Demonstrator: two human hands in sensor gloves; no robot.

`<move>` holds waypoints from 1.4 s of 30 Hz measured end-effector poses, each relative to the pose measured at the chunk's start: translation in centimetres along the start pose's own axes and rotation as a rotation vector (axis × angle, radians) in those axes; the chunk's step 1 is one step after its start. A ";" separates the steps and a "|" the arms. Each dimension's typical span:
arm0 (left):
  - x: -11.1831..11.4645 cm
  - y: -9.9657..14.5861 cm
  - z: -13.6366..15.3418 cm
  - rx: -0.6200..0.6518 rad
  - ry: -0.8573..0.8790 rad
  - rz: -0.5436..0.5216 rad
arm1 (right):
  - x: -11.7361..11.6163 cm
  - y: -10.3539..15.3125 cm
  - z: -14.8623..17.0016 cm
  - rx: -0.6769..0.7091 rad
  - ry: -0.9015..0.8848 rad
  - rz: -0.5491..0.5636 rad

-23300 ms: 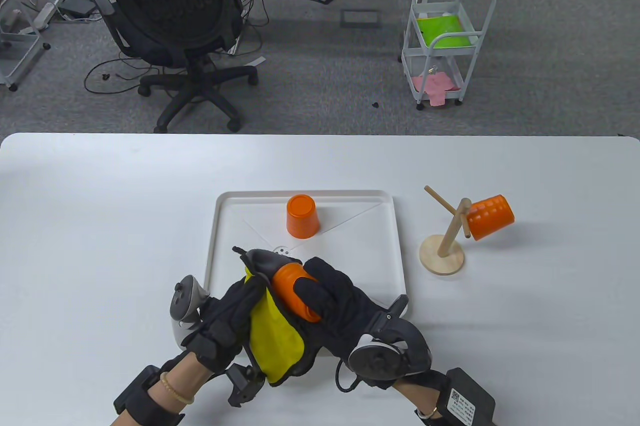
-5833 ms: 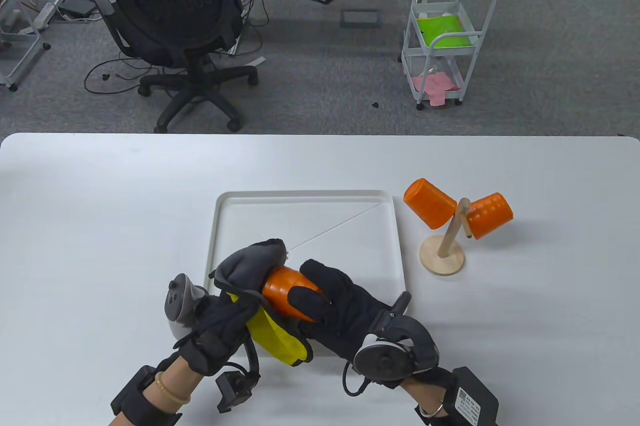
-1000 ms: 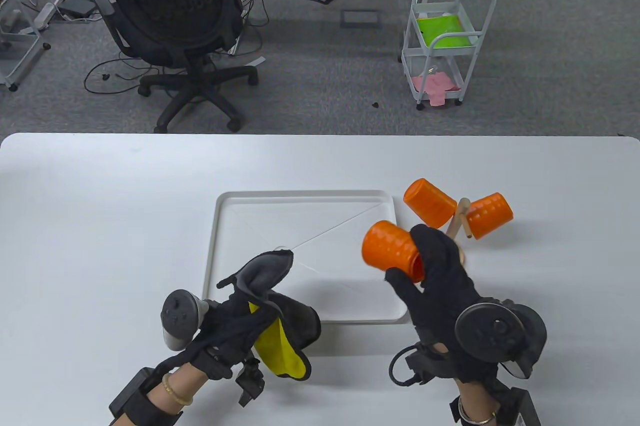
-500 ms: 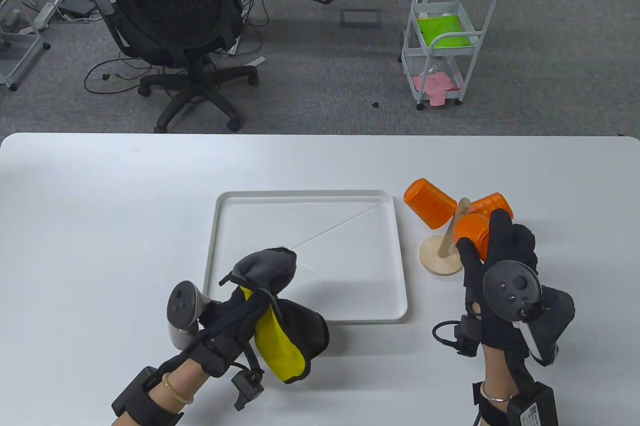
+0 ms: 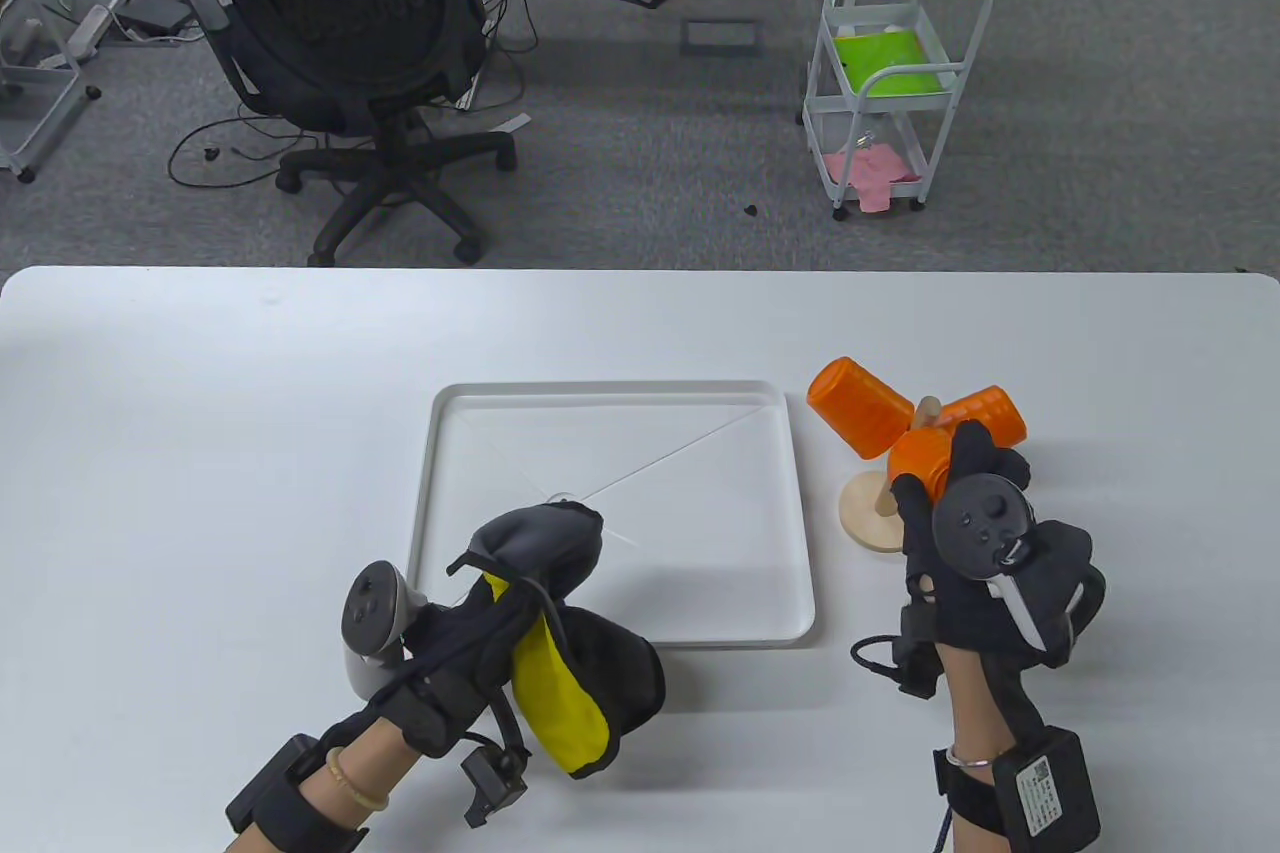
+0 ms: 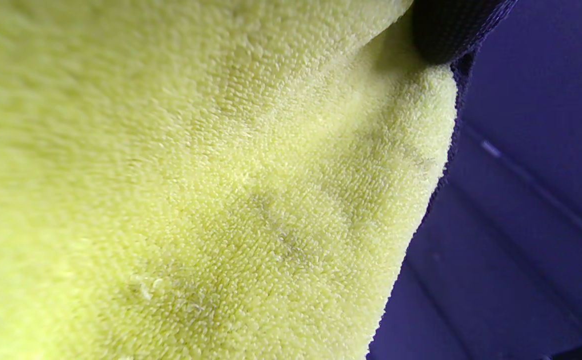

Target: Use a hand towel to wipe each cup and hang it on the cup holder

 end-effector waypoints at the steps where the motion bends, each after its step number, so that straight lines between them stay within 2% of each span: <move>1: 0.0 0.0 0.0 0.000 0.000 0.000 | -0.1 0.0 -0.1 -0.002 0.014 -0.003; 11: -0.1 -0.1 0.1 -0.010 0.006 -0.006 | -0.6 -0.3 -0.8 -0.034 0.071 -0.051; 18: -0.2 -0.1 0.1 -0.013 0.013 -0.009 | -0.4 -0.2 -0.4 -0.041 0.043 -0.095; 20: -0.3 -0.2 -0.3 -0.001 0.007 -0.011 | 0.2 0.2 -0.3 -0.043 0.043 -0.070; 24: -0.7 -0.5 -2.2 0.056 -0.035 -0.020 | 2.9 2.2 -1.1 -0.021 0.051 0.067; 28: -2.1 -0.9 -5.7 0.139 -0.123 -0.044 | 5.4 5.3 -3.2 0.151 0.003 0.193; 30: -3.2 -0.9 -7.2 0.168 -0.186 -0.058 | 5.5 6.4 -4.2 0.286 -0.029 0.198; 32: -5.2 -0.8 -9.0 0.172 -0.313 -0.106 | 4.9 7.5 -5.4 0.475 -0.068 0.154; 34: -6.8 -0.7 -9.8 0.157 -0.409 -0.138 | 3.9 8.3 -6.0 0.558 -0.096 0.123; 37: -10.3 -0.6 -10.7 0.074 -0.599 -0.209 | 0.8 9.5 -6.9 0.701 -0.090 0.018; 39: -12.7 -0.4 -10.9 -0.004 -0.731 -0.248 | -1.9 9.9 -7.1 0.735 -0.113 -0.087; 42: -15.8 -0.2 -10.6 -0.155 -0.922 -0.284 | -6.6 10.0 -7.0 0.760 -0.126 -0.325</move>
Point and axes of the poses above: the tracker on the back of each hand, its own z axis roughly to the little-finger side, its own y axis roughly from the fingertips to the wrist, x = y × z, the point moved 4 cm from there along -y, roughly from the wrist to the fingertips, and after that the axes turned 4 degrees about x, right-handed, at the moved point
